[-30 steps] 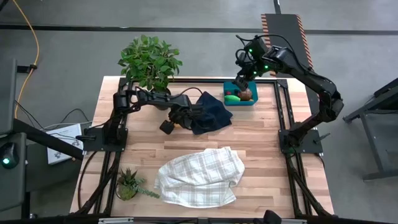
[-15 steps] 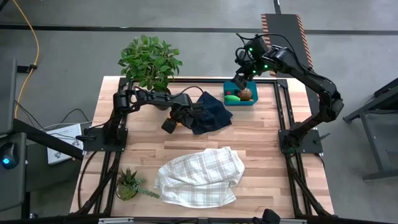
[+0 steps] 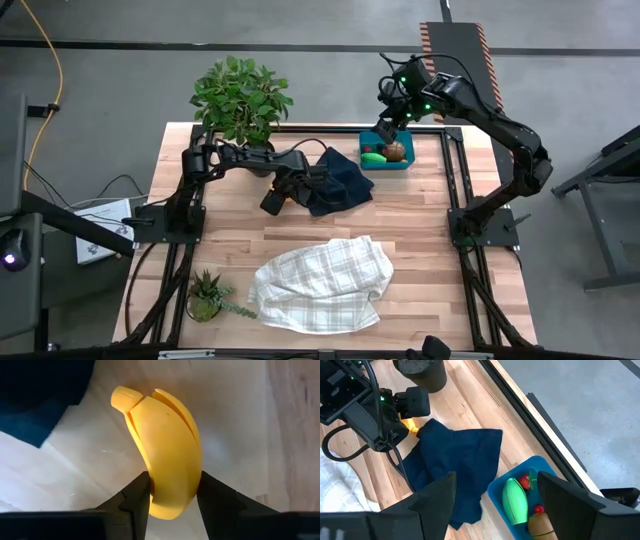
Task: Pick and placing Produce into tupperware
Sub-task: Put the yellow banana into the blue bin
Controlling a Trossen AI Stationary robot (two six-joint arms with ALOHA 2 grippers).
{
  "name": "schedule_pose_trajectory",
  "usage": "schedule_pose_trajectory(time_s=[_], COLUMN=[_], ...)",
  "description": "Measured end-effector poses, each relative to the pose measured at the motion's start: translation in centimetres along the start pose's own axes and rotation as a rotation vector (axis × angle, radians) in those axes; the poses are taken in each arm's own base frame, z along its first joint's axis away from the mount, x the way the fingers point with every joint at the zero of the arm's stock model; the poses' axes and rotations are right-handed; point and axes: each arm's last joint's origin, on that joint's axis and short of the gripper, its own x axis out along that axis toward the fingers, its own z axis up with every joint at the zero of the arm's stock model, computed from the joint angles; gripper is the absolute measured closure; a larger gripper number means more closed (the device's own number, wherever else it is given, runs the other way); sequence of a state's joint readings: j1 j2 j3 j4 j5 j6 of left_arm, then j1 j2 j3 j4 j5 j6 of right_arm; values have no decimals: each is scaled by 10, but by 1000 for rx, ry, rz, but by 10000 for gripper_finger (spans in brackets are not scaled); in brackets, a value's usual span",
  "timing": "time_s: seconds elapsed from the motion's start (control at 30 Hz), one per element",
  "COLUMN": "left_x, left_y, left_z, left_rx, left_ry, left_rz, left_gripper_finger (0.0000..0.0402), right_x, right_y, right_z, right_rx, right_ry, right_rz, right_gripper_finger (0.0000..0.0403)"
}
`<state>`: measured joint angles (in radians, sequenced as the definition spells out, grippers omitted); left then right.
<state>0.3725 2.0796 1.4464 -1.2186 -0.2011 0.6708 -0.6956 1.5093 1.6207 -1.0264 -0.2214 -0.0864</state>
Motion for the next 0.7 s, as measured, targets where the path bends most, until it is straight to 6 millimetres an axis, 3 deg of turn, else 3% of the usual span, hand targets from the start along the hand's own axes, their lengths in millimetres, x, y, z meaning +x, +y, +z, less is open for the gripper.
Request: schedule_pose_trajectory(time_s=[0.4, 0.7], left_x=[-4, -47], left_y=[-2, 0], left_z=[-2, 12], left_rx=[-77, -93], left_ry=[-19, -141], left_rz=[-28, 73], left_gripper_finger=[269, 268], right_x=[0, 0], right_y=[0, 0], right_z=[3, 5], right_rx=[-6, -13], right_ry=[-30, -53], right_rz=[2, -1], right_gripper_finger=[133, 133])
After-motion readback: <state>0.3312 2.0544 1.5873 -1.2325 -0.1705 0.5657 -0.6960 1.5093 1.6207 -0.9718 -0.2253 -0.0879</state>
